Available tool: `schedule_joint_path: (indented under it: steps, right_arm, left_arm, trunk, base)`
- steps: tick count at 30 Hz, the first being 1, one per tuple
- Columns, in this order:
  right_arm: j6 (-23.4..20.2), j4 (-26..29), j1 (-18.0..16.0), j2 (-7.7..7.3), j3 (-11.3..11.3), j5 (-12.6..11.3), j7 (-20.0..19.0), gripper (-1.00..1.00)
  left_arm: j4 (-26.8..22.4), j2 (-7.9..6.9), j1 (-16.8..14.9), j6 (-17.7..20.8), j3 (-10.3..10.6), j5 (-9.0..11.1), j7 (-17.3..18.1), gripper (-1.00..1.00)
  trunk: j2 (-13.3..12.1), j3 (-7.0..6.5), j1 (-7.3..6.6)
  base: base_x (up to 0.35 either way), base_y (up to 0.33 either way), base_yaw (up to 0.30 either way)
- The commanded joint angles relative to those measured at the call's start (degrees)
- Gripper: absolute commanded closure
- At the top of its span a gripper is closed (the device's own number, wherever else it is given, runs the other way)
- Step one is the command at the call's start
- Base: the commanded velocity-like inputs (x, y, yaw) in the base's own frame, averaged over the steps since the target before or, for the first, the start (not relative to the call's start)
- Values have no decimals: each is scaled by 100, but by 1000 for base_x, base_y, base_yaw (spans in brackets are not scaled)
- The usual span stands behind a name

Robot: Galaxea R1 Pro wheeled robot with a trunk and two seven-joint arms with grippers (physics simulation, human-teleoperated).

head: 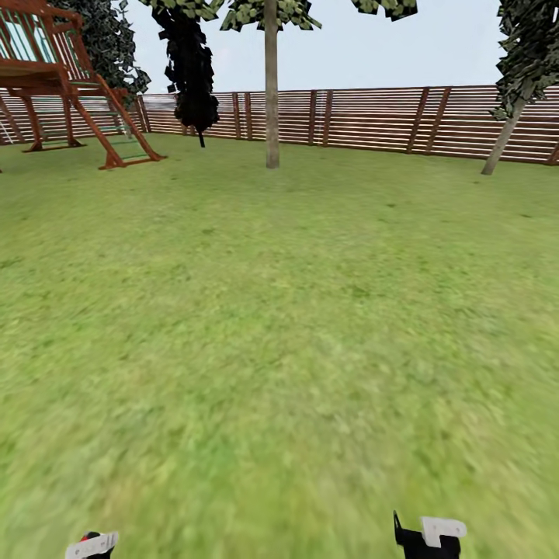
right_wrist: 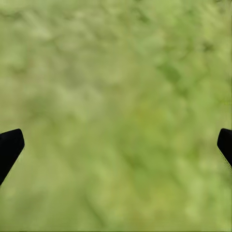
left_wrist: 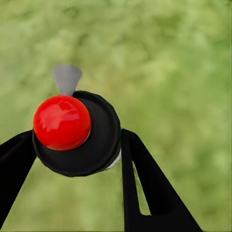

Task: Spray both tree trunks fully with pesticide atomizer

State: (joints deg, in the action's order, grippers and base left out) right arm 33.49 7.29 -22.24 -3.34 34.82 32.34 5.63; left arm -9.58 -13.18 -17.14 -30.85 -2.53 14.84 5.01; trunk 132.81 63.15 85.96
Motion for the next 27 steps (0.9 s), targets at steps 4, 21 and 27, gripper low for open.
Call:
schedule_joint_path:
  steps: [4, 21, 27]
  right_arm:
    - [0, 0, 0, 0, 0, 0, 0, -100]
    - [4, 0, 0, 0, 2, 0, 0, -100]
    - [1, 0, -1, 0, 2, 0, 4, -100]
  left_arm:
    - [0, 0, -2, 0, -2, 1, 0, 100]
    - [0, 0, -3, 0, -2, 2, 0, 100]
    - [0, 0, -1, 0, -2, 1, 0, 100]
  trunk:
    - [0, 0, 0]
    - [0, 0, 0]
    - [0, 0, 0]
  base:
    - [343, 0, 0]
    - [343, 0, 0]
    - [343, 0, 0]
